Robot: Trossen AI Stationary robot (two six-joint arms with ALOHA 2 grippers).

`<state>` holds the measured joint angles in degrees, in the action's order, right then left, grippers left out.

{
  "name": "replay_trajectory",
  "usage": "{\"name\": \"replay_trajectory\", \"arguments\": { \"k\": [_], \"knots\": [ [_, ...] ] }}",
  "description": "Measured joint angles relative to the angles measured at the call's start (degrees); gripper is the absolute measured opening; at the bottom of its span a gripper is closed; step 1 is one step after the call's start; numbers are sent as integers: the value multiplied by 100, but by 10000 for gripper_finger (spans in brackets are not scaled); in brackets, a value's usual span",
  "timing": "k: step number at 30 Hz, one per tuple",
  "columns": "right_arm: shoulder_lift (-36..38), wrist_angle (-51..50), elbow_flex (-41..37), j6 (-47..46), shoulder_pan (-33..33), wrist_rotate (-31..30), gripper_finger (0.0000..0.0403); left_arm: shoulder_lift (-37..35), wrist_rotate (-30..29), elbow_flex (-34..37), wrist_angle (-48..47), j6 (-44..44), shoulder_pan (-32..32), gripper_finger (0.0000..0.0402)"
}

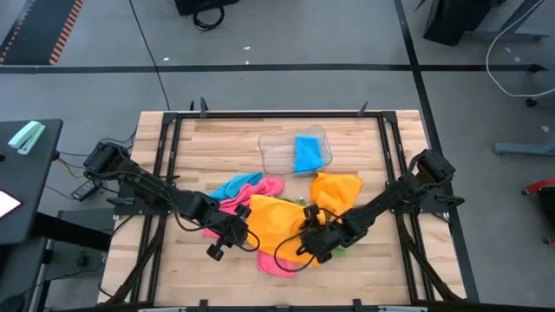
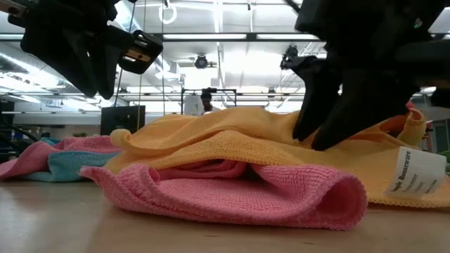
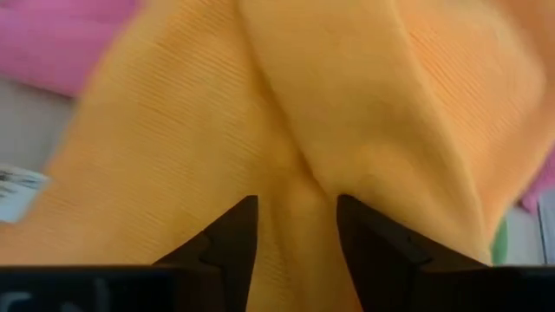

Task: Fold microfiber towels
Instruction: Fold the left yellow microfiber cloth

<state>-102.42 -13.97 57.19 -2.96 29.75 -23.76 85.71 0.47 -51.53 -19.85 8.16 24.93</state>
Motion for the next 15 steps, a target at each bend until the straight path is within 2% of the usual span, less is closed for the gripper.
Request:
{"name": "replay_trajectory", "arguments": {
  "k": [15],
  "knots": [
    [-208, 850, -232, 34, -66, -57, 123, 0, -44, 0, 97, 103, -11, 57]
  ]
}}
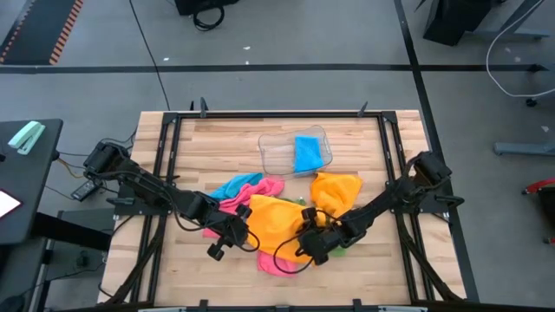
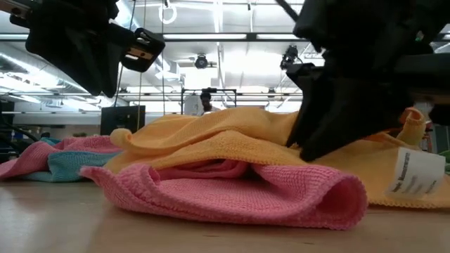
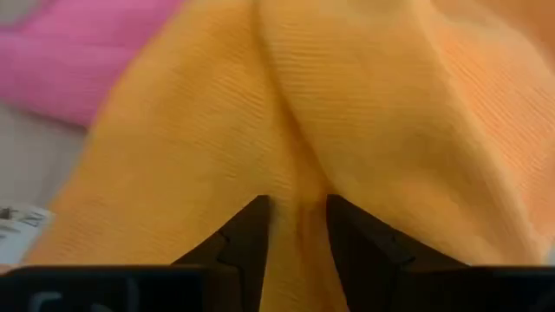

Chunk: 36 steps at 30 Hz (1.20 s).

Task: Fold microfiber towels
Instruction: Fold the left yellow microfiber cloth

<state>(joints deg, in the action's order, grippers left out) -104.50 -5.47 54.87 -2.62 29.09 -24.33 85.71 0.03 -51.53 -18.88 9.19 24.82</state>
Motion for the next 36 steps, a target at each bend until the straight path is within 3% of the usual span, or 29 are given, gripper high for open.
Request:
{"name": "replay_trajectory", "arguments": {
  "k": [13, 19, 28, 36],
  "knots": [
    [36, -12, 0, -63, -130, 98, 44, 0, 0, 0, 13, -122, 0, 55],
    [134, -73, 2, -388, -130, 241, 45, 0, 0, 0, 16, -120, 0, 52],
    [150, -61, 2, -721, -365, 579, 79, 0, 0, 0, 26, -116, 0, 51],
    [164, -101, 2, -947, -666, 1450, 88, 0, 2, 0, 23, -141, 0, 47]
  ]
}}
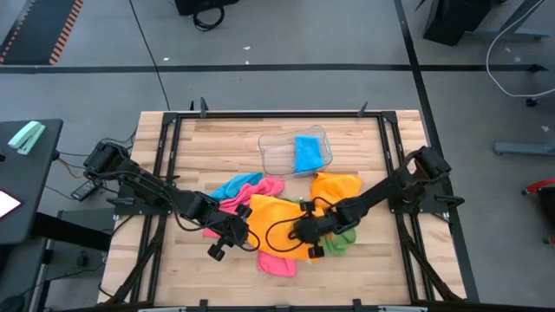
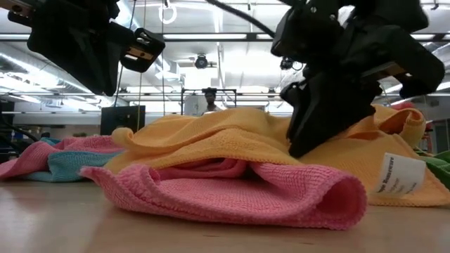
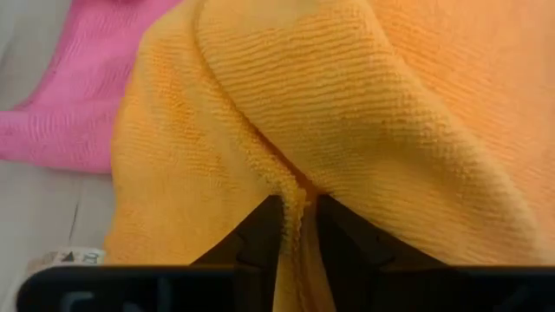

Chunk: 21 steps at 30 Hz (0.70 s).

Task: Fold microfiber towels
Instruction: Fold the left yellow microfiber cloth

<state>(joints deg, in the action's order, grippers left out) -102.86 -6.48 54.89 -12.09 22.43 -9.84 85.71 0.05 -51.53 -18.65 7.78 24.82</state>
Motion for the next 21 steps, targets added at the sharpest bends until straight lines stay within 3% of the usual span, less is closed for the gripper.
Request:
{"name": "replay_trajectory", "arguments": {
  "k": [16, 21],
  "knots": [
    [174, -187, 0, -69, -283, 602, 87, 2, 0, 0, -11, -9, 0, 45],
    [174, -181, 1, -315, -452, 1054, 87, 2, 0, 0, -9, 14, 0, 47]
  ]
}}
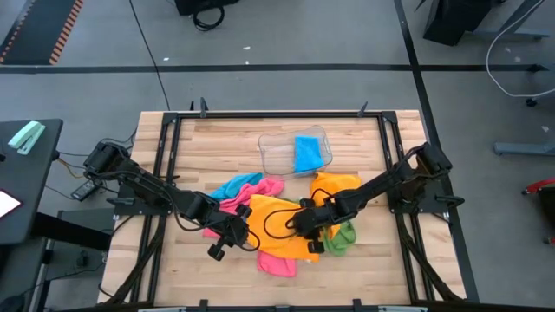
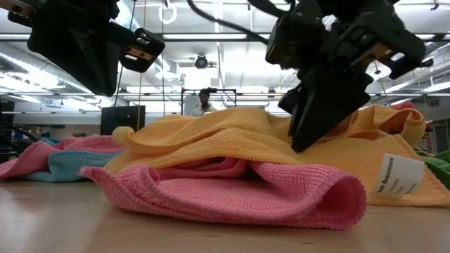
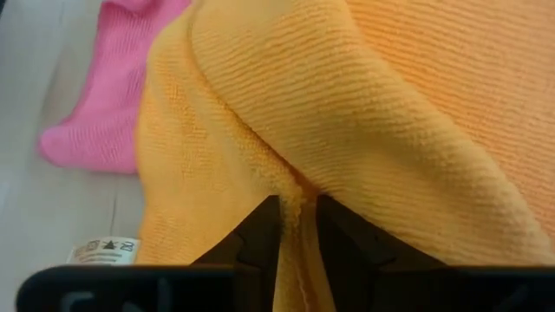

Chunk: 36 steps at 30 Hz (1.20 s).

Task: Fold microfiber towels
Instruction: Fold the left yellow microfiber cloth

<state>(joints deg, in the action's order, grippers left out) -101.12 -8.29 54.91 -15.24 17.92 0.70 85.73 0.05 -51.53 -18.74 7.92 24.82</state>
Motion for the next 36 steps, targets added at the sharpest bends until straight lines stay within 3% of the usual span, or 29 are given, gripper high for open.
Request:
{"name": "replay_trajectory", "arguments": {
  "k": [23, 36],
  "knots": [
    [24, -11, 89, -961, -450, 968, 87, 0, 0, 0, 2, -17, 0, 37],
    [28, -177, 132, -1079, -536, 920, 87, 0, 2, 0, -11, -136, 0, 43]
  ]
}}
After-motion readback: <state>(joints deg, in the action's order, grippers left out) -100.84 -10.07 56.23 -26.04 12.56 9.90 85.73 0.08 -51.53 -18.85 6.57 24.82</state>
